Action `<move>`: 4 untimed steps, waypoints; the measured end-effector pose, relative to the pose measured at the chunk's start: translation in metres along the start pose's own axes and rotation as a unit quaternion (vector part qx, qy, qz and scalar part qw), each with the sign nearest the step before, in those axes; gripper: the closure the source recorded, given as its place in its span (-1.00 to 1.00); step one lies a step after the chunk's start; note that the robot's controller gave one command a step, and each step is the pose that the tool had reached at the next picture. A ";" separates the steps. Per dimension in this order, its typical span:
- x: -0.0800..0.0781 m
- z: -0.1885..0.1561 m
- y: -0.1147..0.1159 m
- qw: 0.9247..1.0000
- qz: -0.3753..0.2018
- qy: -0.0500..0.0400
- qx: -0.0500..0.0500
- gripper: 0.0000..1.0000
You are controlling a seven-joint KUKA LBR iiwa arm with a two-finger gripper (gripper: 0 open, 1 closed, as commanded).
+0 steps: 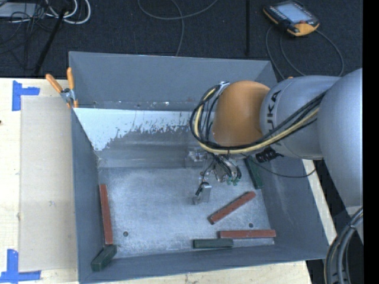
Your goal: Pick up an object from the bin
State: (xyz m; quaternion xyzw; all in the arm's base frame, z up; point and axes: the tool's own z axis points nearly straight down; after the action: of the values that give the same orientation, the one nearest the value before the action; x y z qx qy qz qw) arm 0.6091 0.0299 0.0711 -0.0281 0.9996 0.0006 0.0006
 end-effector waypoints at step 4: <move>0.092 -0.041 -0.120 1.000 0.019 0.002 0.001 -1.00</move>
Offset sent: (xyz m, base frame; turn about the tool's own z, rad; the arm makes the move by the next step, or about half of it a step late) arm -0.0056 -0.0467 0.0180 -0.0482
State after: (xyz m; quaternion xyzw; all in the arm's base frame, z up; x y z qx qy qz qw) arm 0.5240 -0.0950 0.1118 -0.0088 1.0000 -0.0001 -0.0012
